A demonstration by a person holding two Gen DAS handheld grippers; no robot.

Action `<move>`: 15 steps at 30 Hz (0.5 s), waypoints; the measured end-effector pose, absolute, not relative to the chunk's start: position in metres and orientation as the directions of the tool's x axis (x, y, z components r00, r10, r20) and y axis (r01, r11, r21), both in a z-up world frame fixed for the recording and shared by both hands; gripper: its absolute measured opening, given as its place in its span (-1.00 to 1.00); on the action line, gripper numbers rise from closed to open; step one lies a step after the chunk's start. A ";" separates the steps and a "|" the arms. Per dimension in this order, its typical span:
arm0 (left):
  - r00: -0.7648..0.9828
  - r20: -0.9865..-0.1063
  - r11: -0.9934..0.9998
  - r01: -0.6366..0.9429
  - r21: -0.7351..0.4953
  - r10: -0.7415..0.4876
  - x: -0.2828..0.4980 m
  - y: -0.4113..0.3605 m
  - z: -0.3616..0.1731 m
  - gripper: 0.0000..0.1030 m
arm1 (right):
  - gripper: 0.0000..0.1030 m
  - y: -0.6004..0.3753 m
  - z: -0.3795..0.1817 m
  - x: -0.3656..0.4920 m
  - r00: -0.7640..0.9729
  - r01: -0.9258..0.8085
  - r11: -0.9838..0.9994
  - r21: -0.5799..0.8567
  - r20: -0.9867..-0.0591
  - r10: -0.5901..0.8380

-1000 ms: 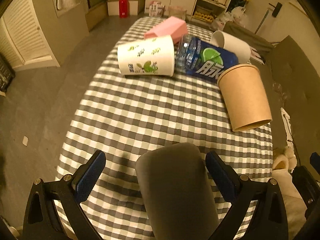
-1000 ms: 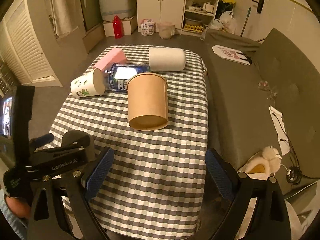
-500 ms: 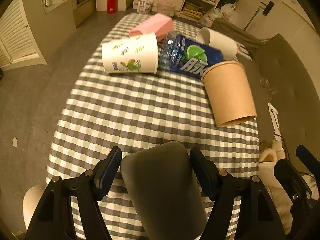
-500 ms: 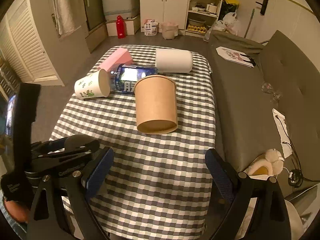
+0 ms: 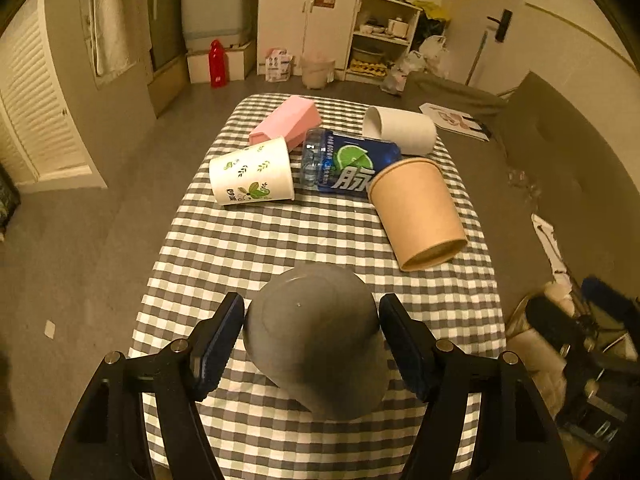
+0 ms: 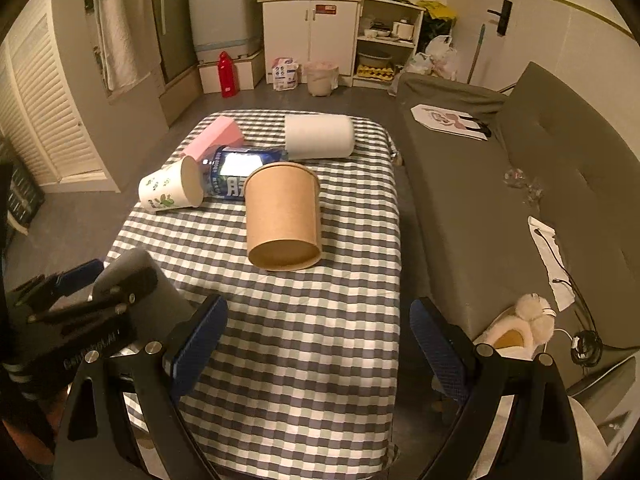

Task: Flip cup upside down
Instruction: 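Grasp the grey cup with the left gripper and rotate it base-up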

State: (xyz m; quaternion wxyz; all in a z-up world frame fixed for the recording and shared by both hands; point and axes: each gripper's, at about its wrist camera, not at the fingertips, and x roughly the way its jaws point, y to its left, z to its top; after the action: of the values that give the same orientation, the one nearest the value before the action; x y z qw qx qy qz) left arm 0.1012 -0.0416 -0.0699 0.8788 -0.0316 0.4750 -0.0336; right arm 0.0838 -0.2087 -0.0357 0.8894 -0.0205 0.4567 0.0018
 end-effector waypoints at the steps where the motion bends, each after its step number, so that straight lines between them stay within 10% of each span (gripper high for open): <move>1: 0.549 -0.832 0.996 0.033 -0.080 -0.085 0.099 -0.044 -0.070 0.39 | 0.80 -0.211 -0.035 0.083 0.587 -0.016 0.999 -0.033 -0.810 -0.017; 15: 0.555 -0.819 0.989 0.100 -0.109 -0.147 0.072 -0.071 -0.083 0.44 | 0.80 -0.246 -0.027 0.067 0.613 0.070 0.998 0.001 -0.789 -0.042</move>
State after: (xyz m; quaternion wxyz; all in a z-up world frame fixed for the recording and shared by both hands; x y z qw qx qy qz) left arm 0.0717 -0.0712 -0.0832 0.8814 -0.0250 0.4665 -0.0699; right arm 0.0673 -0.2456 -0.0273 0.8980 0.0160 0.4386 -0.0313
